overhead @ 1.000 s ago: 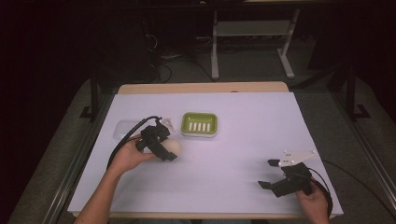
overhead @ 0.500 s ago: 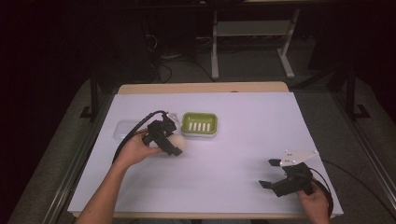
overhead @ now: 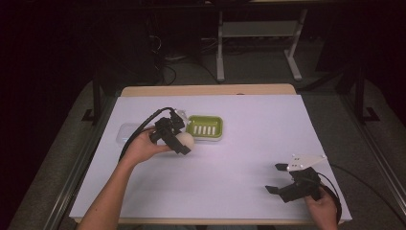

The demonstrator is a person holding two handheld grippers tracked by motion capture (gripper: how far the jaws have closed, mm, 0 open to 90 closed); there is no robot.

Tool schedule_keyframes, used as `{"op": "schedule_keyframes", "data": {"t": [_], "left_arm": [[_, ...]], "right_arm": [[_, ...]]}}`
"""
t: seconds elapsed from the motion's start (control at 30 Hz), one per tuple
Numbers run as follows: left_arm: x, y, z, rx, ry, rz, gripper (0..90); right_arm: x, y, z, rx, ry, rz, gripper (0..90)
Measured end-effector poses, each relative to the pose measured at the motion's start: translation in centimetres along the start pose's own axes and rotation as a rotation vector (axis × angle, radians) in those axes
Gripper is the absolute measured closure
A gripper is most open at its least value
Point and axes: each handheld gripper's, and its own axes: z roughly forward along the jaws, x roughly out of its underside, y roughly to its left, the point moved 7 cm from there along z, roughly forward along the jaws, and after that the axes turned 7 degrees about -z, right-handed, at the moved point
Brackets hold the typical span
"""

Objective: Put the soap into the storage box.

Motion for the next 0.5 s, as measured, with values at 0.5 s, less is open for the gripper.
{"op": "schedule_keyframes", "data": {"t": [0.5], "left_arm": [[-2.6,0.5,-0.4,0.012,-0.012,0.009,23.3]], "right_arm": [[-0.1,-0.1,0.0,0.000,-0.012,0.000,13.6]]}}
